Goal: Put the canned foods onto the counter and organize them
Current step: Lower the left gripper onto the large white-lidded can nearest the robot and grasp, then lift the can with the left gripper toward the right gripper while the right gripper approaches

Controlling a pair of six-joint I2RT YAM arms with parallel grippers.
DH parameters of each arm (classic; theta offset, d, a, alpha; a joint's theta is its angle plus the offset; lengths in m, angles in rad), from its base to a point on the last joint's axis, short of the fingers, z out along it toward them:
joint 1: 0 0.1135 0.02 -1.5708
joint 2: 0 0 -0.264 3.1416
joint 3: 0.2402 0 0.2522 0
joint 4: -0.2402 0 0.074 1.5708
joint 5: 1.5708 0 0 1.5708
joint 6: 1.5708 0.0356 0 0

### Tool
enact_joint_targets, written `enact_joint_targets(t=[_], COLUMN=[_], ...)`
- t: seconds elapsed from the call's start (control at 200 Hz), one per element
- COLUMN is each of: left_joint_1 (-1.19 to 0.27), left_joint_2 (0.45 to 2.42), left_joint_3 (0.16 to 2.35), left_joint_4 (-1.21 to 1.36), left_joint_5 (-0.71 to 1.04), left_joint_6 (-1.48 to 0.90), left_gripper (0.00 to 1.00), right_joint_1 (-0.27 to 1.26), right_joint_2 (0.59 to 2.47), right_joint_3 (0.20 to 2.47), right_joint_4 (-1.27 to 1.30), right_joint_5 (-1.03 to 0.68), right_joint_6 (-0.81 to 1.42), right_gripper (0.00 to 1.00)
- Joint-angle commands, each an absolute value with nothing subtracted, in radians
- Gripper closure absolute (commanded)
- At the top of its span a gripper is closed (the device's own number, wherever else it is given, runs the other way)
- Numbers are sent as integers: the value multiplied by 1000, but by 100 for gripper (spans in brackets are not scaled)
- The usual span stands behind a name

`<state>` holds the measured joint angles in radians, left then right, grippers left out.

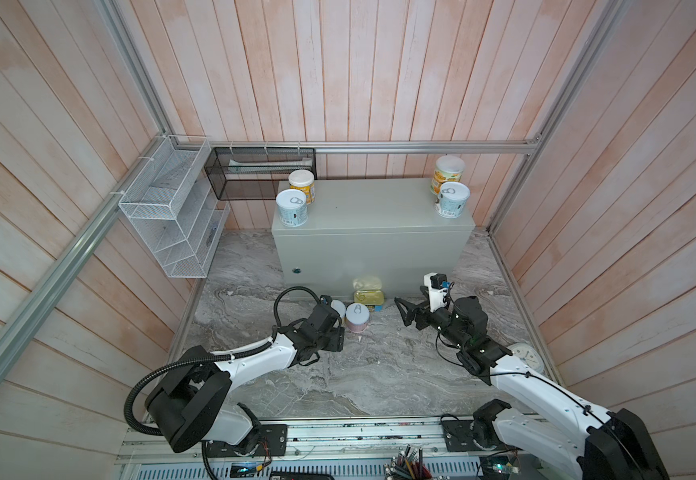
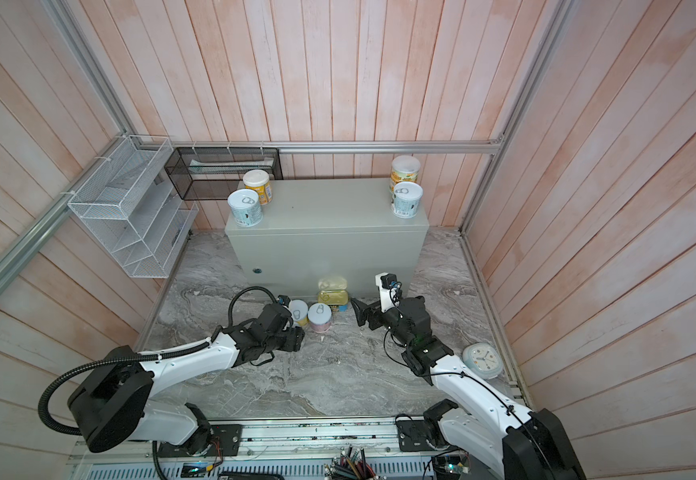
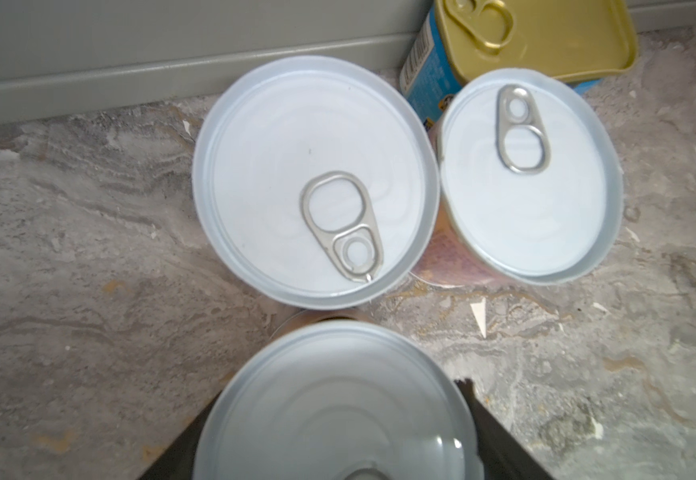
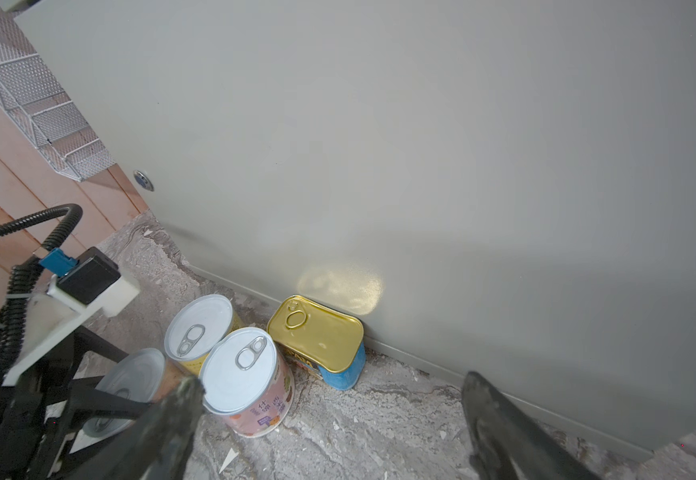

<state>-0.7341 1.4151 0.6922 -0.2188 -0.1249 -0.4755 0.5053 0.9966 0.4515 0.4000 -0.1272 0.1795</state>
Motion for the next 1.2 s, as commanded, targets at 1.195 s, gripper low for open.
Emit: enact_joint_targets(t=[1.195], left_joint_1=[-723], left_joint_2=[1373], left_joint_3=[1230], left_joint_4=[-471], left_joint_5=[355], left_joint_6=[-400], left_gripper=[40], right_joint_1=[778], right_joint_2=[870], right_joint_3=[425], right_joint_4=[465], right_joint_5=[-221], right_joint_6=[4], right_gripper=[3])
